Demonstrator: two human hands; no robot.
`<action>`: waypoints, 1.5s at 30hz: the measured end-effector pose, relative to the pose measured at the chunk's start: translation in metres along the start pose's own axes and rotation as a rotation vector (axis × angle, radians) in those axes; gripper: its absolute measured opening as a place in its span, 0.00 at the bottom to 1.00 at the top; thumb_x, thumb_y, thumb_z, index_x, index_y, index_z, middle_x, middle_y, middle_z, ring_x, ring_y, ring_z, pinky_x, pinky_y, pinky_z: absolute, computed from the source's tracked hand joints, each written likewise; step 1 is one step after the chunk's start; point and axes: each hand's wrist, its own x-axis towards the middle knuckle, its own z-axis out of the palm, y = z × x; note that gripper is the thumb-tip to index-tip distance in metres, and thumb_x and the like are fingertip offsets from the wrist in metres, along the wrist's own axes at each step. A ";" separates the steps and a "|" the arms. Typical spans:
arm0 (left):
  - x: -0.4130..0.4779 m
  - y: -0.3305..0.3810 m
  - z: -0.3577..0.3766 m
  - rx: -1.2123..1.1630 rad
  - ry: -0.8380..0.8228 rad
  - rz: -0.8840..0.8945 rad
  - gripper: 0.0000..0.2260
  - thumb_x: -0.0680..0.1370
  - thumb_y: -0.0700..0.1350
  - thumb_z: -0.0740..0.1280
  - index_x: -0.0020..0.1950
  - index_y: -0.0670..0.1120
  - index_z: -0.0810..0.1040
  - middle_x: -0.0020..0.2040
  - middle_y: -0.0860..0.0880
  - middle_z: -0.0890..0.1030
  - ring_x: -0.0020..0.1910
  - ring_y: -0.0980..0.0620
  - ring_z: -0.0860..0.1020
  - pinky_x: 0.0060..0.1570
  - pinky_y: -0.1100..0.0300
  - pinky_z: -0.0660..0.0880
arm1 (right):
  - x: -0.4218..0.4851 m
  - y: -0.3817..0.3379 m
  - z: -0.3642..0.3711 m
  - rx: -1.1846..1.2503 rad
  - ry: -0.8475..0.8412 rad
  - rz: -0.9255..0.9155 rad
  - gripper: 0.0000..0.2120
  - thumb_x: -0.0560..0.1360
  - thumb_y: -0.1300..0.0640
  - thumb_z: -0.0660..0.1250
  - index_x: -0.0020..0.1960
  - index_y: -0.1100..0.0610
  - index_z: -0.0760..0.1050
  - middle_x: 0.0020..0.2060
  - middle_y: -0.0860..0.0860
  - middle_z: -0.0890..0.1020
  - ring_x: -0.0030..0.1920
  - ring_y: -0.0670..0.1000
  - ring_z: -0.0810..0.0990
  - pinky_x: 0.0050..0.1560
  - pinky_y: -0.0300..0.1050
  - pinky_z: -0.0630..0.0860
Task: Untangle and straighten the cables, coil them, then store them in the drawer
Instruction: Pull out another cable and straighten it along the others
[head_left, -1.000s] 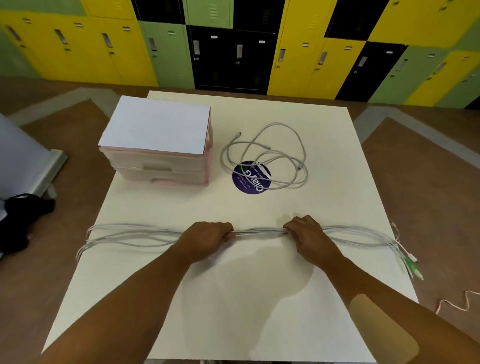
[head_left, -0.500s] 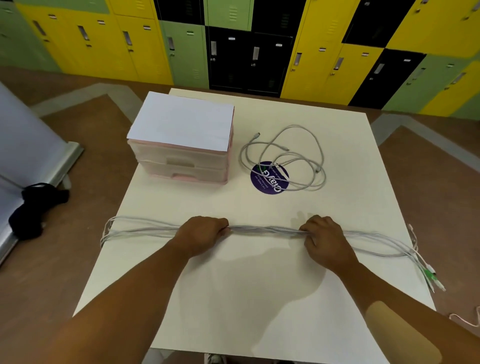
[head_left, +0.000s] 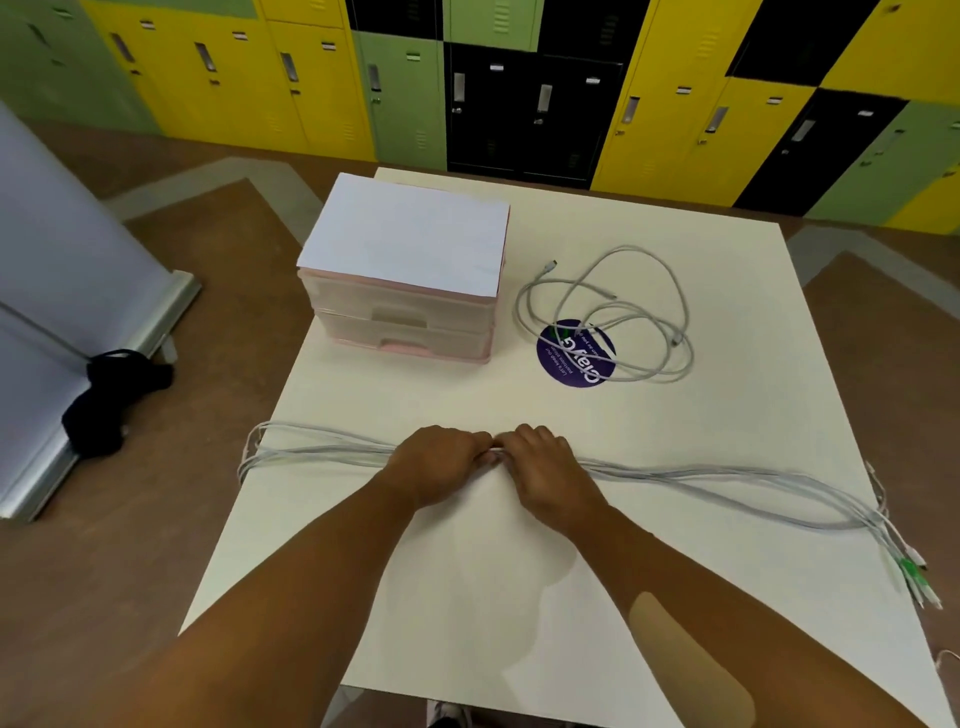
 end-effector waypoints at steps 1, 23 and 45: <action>-0.003 0.002 -0.001 -0.003 -0.014 -0.005 0.17 0.83 0.59 0.52 0.49 0.49 0.73 0.43 0.48 0.82 0.42 0.44 0.79 0.41 0.52 0.72 | 0.001 0.003 0.003 0.017 -0.006 0.004 0.14 0.82 0.54 0.51 0.60 0.53 0.73 0.53 0.49 0.77 0.52 0.54 0.72 0.51 0.51 0.67; -0.105 -0.136 -0.033 -0.023 -0.076 -0.311 0.18 0.81 0.66 0.51 0.44 0.54 0.67 0.39 0.54 0.78 0.40 0.49 0.76 0.46 0.50 0.74 | 0.007 -0.002 0.010 -0.100 -0.018 -0.109 0.07 0.78 0.60 0.58 0.48 0.54 0.74 0.42 0.49 0.78 0.41 0.54 0.71 0.40 0.52 0.71; -0.114 -0.141 -0.032 -0.035 -0.007 -0.206 0.13 0.84 0.57 0.51 0.47 0.52 0.66 0.43 0.53 0.74 0.43 0.47 0.71 0.44 0.51 0.68 | 0.066 -0.118 0.037 -0.186 -0.137 -0.108 0.13 0.83 0.50 0.55 0.63 0.54 0.71 0.58 0.51 0.75 0.58 0.56 0.71 0.57 0.53 0.66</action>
